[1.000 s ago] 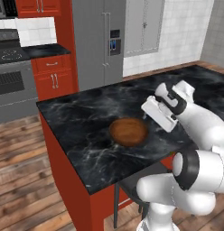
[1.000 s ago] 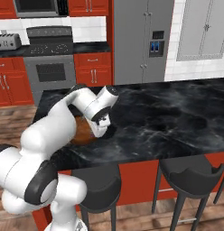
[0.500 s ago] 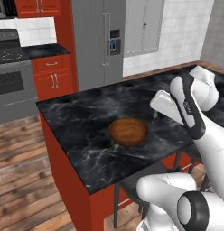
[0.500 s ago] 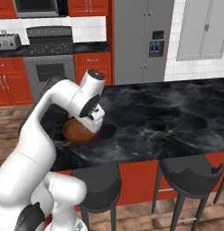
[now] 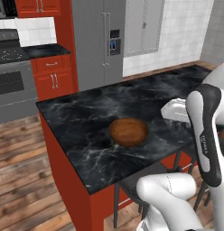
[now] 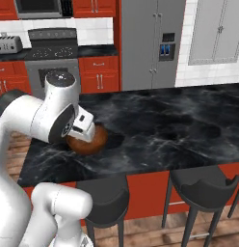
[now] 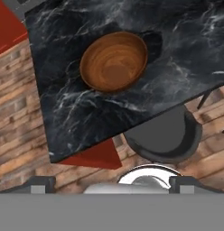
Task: Pick up the bowls from the cabinet and place each bowl in front of a stool on the dining counter.
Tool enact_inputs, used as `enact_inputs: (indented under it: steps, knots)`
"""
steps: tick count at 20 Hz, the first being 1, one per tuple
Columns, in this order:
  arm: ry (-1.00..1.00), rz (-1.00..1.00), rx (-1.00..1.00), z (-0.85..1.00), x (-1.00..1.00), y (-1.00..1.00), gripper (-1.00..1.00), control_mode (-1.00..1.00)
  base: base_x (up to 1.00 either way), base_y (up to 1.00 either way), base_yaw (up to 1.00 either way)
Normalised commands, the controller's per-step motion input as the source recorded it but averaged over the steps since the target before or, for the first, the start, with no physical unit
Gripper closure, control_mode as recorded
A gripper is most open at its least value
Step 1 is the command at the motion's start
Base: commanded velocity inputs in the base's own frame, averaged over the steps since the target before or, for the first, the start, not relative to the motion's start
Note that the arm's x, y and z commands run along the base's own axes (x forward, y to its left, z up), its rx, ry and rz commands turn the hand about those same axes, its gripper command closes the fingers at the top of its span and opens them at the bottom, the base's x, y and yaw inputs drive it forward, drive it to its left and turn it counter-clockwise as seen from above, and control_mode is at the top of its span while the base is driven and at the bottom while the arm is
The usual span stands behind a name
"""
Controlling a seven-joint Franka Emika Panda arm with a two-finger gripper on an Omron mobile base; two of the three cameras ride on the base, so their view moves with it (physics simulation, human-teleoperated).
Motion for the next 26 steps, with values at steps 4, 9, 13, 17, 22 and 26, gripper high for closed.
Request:
enact_inputs:
  steps: [4, 9, 13, 17, 22, 26]
  knots:
    - [-0.06, 0.05, -0.14, 0.47, -0.54, 0.13, -1.00, -1.00, 0.00, 0.00, 0.00]
    - [0.00, 0.00, -0.18, 0.42, -0.37, 0.28, -1.00, -1.00, 0.00, 0.00, 0.00]
    - [0.00, 0.00, -0.09, 0.34, -0.26, 0.10, -1.00, -1.00, 0.00, 0.00, 0.00]
    - [0.00, -0.01, -0.01, 0.24, -0.13, -0.02, -1.00, -1.00, 0.00, 0.00, 0.00]
    - [0.00, 0.00, 0.00, 0.04, -0.14, -0.06, -1.00, -1.00, 0.00, 0.00, 0.00]
    - [-0.02, -0.03, 0.00, 0.00, -0.09, 0.00, -1.00, -1.00, 0.00, 0.00, 0.00]
